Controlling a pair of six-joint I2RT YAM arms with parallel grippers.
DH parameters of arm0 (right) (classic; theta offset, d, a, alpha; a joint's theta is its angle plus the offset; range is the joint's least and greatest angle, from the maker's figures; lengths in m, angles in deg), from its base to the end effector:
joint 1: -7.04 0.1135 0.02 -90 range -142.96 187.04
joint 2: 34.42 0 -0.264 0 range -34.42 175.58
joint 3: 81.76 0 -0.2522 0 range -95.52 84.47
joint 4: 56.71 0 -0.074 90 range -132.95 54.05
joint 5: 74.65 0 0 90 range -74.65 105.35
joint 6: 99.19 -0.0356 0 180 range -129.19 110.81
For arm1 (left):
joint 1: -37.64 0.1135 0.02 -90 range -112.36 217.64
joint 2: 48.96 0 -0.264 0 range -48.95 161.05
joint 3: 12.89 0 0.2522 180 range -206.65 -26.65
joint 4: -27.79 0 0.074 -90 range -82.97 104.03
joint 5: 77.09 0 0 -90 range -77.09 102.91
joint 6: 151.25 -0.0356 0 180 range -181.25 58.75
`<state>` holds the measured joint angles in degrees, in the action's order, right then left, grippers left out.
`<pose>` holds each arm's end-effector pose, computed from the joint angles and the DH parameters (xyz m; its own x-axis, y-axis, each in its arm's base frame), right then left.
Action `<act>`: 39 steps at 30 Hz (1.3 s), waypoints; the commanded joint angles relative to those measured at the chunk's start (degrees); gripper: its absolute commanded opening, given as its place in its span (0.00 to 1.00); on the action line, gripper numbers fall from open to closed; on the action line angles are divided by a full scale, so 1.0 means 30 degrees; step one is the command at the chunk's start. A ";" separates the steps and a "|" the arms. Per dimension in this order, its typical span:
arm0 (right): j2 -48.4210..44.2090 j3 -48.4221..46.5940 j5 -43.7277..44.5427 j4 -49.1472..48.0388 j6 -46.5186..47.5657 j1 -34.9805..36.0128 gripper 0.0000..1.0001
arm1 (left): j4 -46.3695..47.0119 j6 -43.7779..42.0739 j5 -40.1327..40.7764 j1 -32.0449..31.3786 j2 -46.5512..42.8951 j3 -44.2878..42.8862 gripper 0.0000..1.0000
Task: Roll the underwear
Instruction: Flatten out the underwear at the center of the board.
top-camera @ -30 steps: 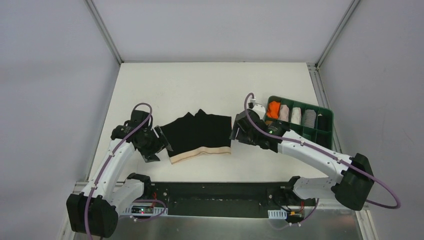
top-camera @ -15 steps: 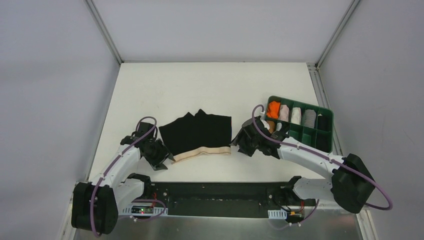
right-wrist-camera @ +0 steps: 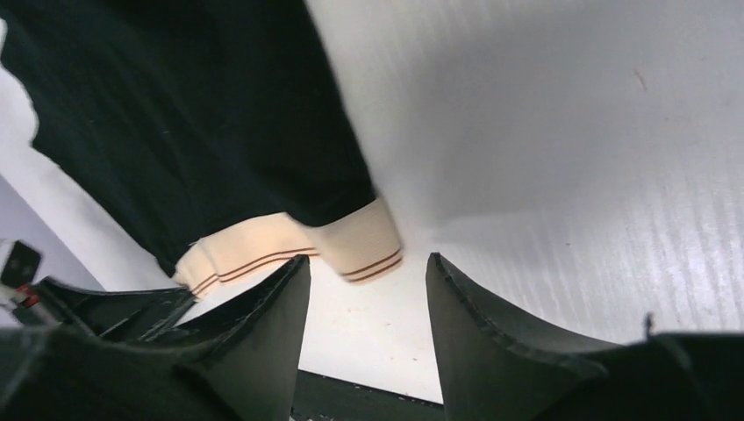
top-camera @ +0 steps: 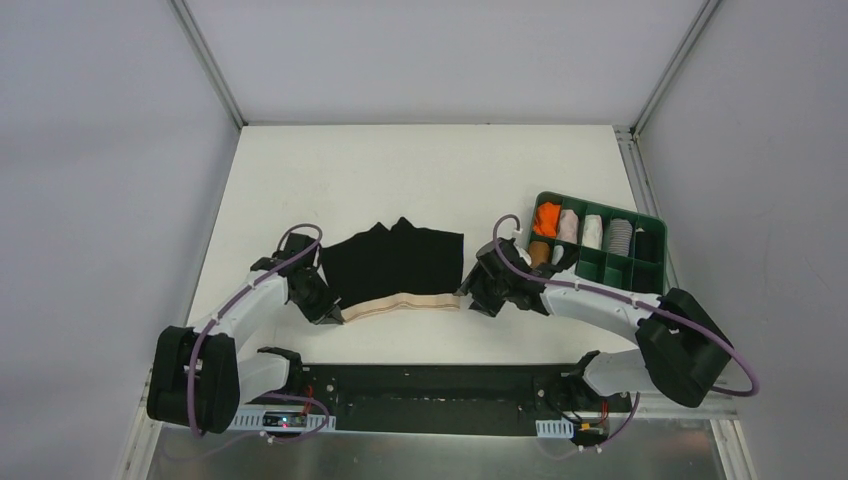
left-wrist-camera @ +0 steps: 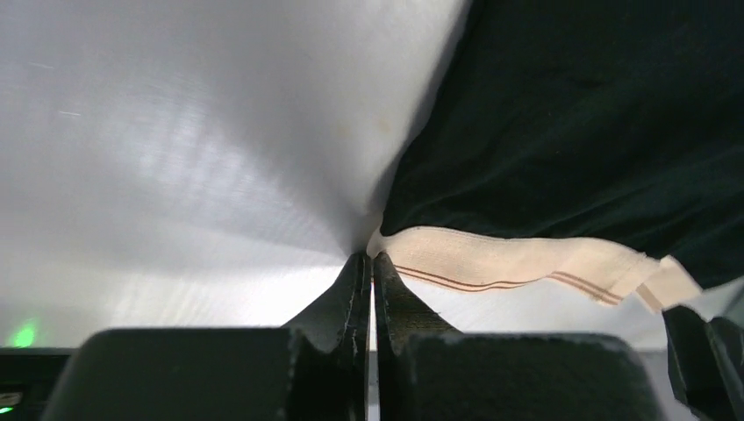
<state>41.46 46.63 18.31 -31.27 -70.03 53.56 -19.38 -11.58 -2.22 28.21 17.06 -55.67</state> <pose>0.1777 0.1847 0.1823 -0.8685 0.3516 -0.3495 0.1165 0.8300 0.5455 0.1768 -0.0388 0.1531 -0.7879 -0.6151 -0.0295 -0.5503 0.7247 -0.4147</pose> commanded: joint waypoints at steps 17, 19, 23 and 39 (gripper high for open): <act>0.4546 -0.0264 -0.0713 -0.0621 -0.0809 0.0840 0.28 | -0.2290 0.0274 0.2828 -0.0079 -0.1761 -0.1548 0.00; 0.4847 -0.0415 -0.0684 -0.0541 -0.0709 0.0825 0.22 | -0.2282 0.0206 0.2766 -0.0080 -0.1787 -0.1534 0.00; 0.5254 -0.0702 -0.0292 0.0092 -0.0544 0.0827 0.00 | -0.2311 0.0113 0.2855 -0.0079 -0.1824 -0.1520 0.00; -0.0340 -0.2105 0.4675 0.4990 0.2677 0.0495 0.00 | -0.4067 -0.1104 0.1923 -0.0079 -0.2465 -0.3921 0.00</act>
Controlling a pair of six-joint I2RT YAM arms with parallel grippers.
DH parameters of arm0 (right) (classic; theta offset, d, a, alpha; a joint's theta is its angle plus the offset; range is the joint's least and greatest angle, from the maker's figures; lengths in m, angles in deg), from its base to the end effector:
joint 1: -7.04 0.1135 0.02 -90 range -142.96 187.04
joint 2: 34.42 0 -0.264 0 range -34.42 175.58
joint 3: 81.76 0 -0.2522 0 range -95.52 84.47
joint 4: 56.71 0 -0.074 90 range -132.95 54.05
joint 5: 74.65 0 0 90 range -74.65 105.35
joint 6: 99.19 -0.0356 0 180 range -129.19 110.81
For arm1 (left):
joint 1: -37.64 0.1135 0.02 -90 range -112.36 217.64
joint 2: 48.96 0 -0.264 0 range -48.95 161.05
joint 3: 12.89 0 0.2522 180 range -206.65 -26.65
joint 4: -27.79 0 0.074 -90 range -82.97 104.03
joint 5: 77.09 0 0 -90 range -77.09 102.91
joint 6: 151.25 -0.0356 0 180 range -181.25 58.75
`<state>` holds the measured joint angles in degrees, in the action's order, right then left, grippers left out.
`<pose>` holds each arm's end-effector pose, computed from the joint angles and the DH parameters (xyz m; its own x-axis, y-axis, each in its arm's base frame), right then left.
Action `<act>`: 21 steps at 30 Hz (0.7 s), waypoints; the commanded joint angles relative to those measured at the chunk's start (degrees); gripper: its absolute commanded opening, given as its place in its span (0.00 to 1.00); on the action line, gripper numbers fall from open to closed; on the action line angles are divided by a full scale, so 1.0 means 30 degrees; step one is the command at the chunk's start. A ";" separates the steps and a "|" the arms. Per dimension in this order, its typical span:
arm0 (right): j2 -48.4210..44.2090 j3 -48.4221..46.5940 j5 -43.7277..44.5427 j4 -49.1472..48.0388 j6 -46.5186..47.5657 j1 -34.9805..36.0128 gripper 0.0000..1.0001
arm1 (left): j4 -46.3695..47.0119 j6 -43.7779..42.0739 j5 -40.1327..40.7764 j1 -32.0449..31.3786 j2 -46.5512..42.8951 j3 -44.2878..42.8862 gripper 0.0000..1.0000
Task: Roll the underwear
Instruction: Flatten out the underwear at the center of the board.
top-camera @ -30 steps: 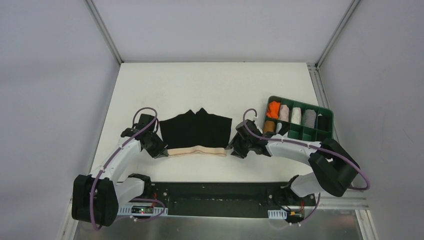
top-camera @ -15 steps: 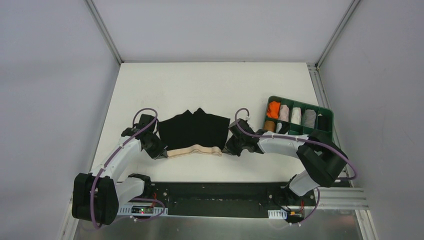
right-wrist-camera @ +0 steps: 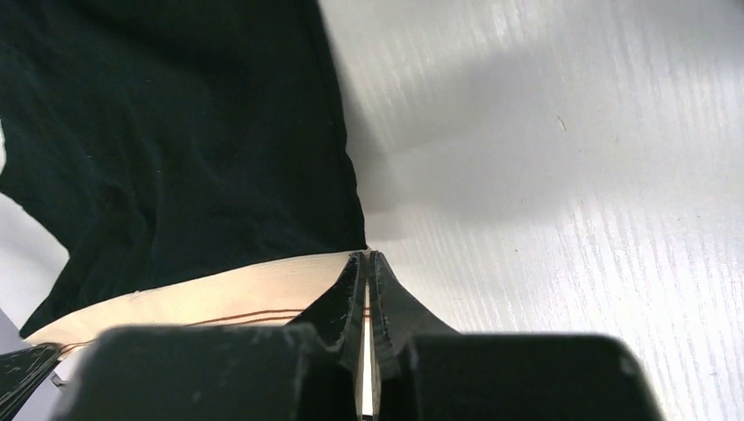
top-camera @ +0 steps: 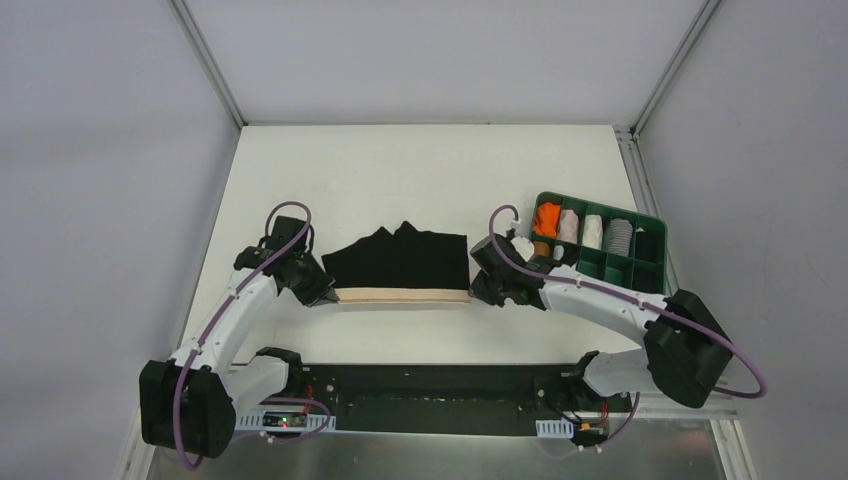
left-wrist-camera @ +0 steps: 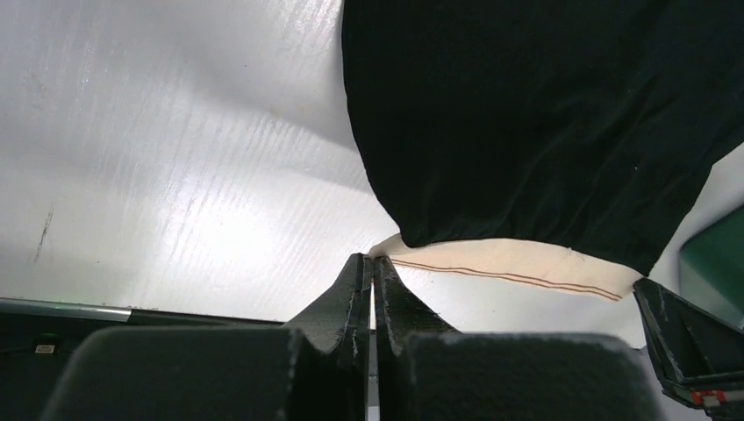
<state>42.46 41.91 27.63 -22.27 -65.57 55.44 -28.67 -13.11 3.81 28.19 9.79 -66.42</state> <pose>0.1774 0.1884 0.1930 -0.8421 0.2771 -0.4627 0.0931 0.9198 0.3813 0.1825 -0.0361 0.2202 -0.7553 -0.6198 -0.2129 -0.4892 0.7494 -0.4462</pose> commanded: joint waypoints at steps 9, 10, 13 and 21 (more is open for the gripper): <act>-0.1989 0.0232 0.0761 0.1932 0.0528 0.0214 0.00 | -0.1100 0.0000 -0.1910 -0.0105 -0.1140 0.0881 0.00; -0.2091 -0.0084 0.0906 0.2023 0.0729 0.0214 0.00 | -0.1153 -0.0025 -0.1887 -0.0120 -0.1308 0.0544 0.00; -0.1980 -0.1604 0.1365 0.2530 0.1499 0.0049 0.00 | -0.1531 -0.0343 -0.1469 -0.0127 -0.1119 -0.1178 0.00; -0.0141 -0.8829 0.0337 0.2280 0.4866 -0.3554 0.00 | -0.1996 -0.3168 -0.1274 -0.0044 0.4063 -1.1235 0.00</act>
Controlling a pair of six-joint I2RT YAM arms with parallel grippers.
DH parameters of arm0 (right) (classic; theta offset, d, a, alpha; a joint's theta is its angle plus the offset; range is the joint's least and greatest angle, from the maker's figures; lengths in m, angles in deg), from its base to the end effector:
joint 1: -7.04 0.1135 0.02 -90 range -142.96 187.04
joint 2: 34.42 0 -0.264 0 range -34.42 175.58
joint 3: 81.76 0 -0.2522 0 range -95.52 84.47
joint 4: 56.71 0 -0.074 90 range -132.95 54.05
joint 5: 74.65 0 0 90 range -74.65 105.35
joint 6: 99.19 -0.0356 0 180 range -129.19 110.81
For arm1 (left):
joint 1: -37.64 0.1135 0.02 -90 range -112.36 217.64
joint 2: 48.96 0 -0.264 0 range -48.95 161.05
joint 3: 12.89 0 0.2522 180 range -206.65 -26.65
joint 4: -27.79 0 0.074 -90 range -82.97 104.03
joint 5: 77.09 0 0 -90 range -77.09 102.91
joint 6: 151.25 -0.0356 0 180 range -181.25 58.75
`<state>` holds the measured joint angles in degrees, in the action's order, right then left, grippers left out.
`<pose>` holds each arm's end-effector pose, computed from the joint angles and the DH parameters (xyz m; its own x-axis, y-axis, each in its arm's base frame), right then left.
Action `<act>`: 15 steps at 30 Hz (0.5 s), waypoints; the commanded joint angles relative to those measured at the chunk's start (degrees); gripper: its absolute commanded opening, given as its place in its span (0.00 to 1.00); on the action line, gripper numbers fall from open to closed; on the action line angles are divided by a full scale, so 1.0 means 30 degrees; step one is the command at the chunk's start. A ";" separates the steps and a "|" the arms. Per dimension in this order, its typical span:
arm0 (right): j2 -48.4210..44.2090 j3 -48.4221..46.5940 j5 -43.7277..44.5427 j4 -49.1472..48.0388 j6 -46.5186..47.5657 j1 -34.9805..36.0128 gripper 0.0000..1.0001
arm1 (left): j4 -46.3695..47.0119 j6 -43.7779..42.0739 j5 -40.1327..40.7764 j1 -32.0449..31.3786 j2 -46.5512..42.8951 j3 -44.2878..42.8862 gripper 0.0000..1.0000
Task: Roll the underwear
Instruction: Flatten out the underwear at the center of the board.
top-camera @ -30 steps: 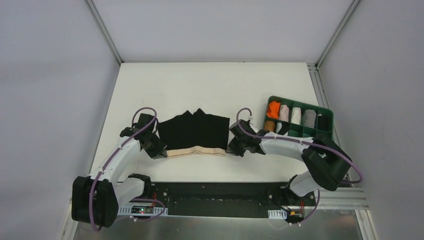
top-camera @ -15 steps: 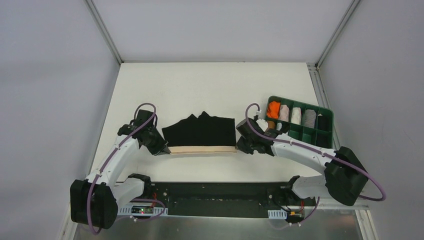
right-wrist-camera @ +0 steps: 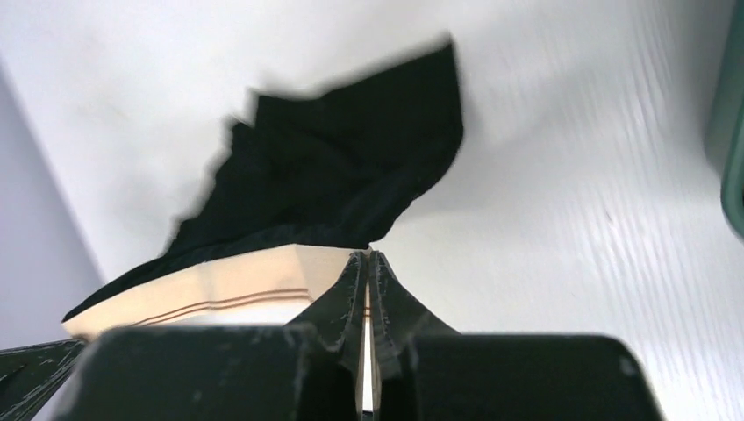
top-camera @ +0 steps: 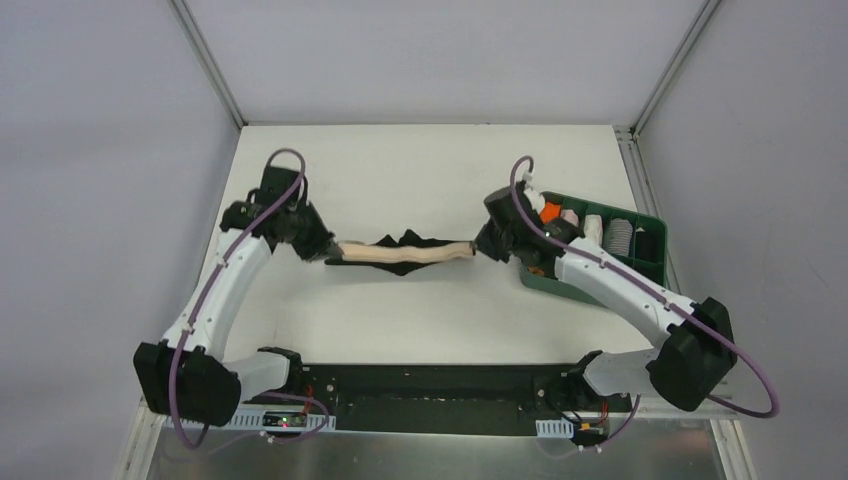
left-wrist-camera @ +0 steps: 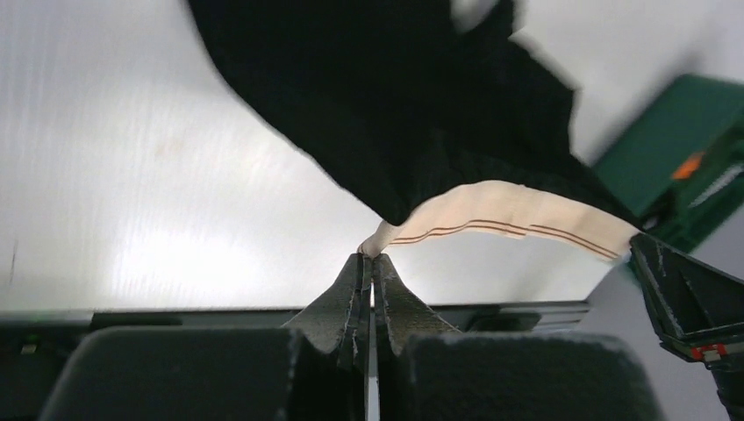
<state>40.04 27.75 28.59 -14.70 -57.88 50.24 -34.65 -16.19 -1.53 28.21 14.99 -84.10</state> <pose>0.2070 0.1832 0.2723 -0.7594 0.2899 -0.5824 0.0305 0.9101 0.4133 0.2118 -0.0442 0.2935 -0.7838 -0.5647 -0.2584 -0.3620 0.7535 -0.5488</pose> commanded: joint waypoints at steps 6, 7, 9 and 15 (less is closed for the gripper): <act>0.2422 -1.1142 -0.2609 0.0369 0.3924 -0.4809 0.00 | 0.0010 -0.4126 0.0901 0.0343 0.5296 -1.3667 0.00; 0.2614 -1.1847 -0.2648 0.0684 0.4213 -0.4885 0.00 | 0.0022 -0.4173 0.0511 0.0347 0.5585 -1.4344 0.00; 0.2513 -1.2191 -0.2707 0.0947 0.4461 -0.4906 0.00 | 0.0043 -0.4083 -0.0220 0.0359 0.5799 -1.4758 0.00; -0.0341 -0.5838 -0.3406 -0.0395 0.2952 -0.4881 0.00 | 0.1217 -0.3357 -0.0616 0.0342 0.3716 -0.9283 0.00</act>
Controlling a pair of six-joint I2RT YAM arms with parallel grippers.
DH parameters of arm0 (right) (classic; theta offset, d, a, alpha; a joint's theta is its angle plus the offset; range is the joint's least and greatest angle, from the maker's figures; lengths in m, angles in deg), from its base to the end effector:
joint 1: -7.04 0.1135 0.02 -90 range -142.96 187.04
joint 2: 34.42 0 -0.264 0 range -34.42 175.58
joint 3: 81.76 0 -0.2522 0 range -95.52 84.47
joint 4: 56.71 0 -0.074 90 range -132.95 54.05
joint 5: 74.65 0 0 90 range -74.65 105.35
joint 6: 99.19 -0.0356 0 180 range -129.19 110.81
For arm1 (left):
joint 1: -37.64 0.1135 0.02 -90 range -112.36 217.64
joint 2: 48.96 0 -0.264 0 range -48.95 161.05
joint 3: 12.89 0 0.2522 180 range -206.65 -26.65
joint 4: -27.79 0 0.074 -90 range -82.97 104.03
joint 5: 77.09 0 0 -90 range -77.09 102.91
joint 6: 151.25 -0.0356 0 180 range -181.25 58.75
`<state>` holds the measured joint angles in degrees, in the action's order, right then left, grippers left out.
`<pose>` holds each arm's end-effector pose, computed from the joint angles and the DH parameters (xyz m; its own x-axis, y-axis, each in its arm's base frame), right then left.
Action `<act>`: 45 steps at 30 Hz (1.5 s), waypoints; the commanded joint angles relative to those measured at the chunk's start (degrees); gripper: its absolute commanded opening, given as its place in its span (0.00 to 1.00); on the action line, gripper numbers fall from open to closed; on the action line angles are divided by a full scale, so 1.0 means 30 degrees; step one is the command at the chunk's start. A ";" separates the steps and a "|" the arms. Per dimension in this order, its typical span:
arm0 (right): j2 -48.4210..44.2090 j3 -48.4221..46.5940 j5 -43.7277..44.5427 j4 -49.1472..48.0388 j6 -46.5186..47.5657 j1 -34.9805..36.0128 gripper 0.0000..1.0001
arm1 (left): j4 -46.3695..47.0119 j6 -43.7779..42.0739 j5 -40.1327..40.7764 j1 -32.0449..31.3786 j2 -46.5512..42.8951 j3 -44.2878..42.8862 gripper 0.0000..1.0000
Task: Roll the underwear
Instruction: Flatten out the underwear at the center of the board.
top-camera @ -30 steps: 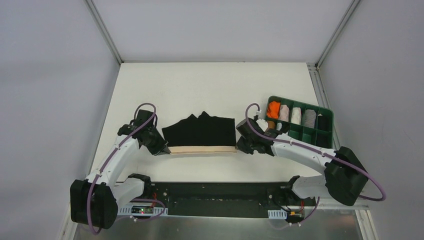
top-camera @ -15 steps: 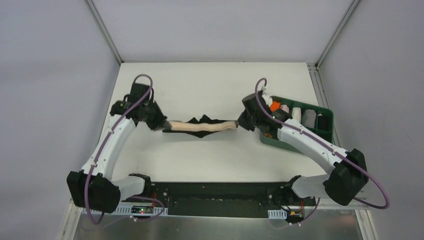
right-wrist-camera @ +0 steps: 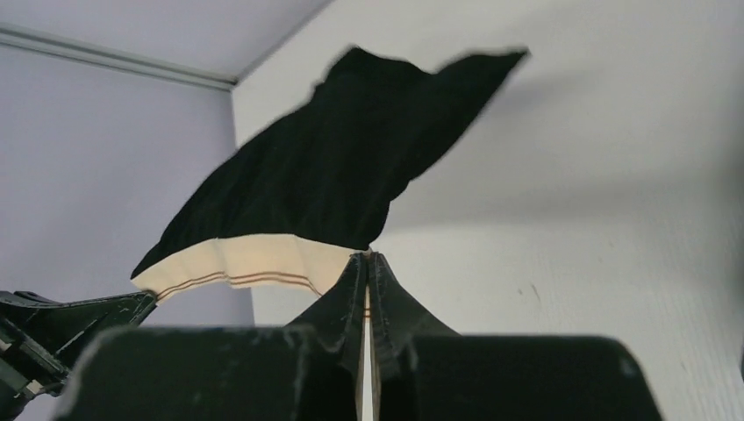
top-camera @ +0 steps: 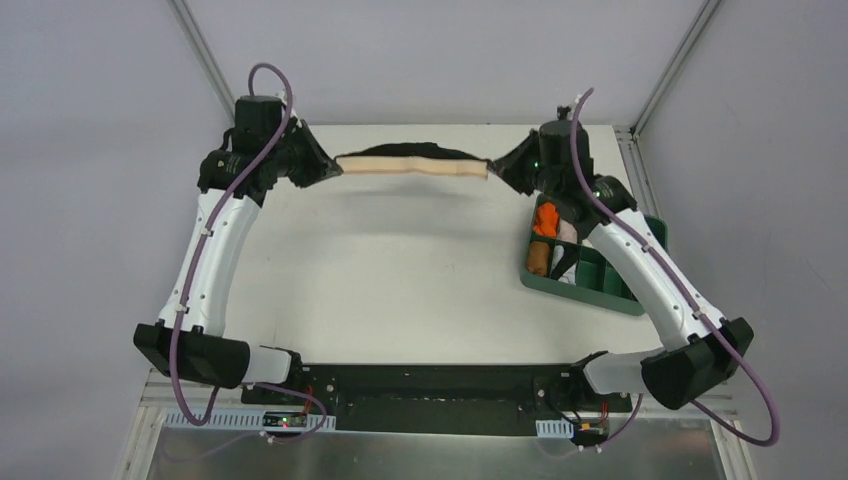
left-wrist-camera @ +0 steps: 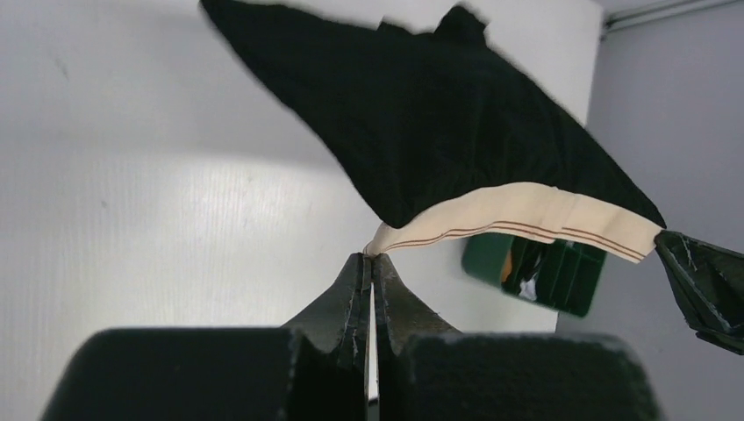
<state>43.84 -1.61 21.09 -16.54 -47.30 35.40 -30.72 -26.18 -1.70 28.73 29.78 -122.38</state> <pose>0.2697 0.1415 0.4299 -0.4608 0.4491 -0.7655 -0.1332 0.8178 0.5599 0.2764 -0.0524 0.4509 -0.5894 -0.4704 -0.6567 0.0388 0.7956 -0.6046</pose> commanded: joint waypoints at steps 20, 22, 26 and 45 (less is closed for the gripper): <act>0.2251 0.7148 -0.1696 -0.3893 -0.4934 0.7889 0.00 | -0.2460 -0.2456 0.2328 0.3619 -0.3641 0.5712 0.00; 0.3482 0.6135 -0.2907 -0.4443 -0.5030 0.8108 0.00 | -0.3091 -0.2882 0.3067 0.3714 -0.2981 0.3497 0.00; 0.5953 0.2747 -0.4363 -0.4909 -0.4946 0.8647 0.00 | -0.3247 -0.3333 0.2661 0.3704 -0.1797 -0.0498 0.00; -0.7750 1.8552 0.3598 -0.7896 -0.9373 0.9410 0.56 | -0.2563 -0.1721 -0.3332 -0.7077 1.2075 -0.8126 0.70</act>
<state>39.95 51.90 13.83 -45.59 -74.53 62.94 -35.99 -33.20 -5.94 7.47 66.18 -141.00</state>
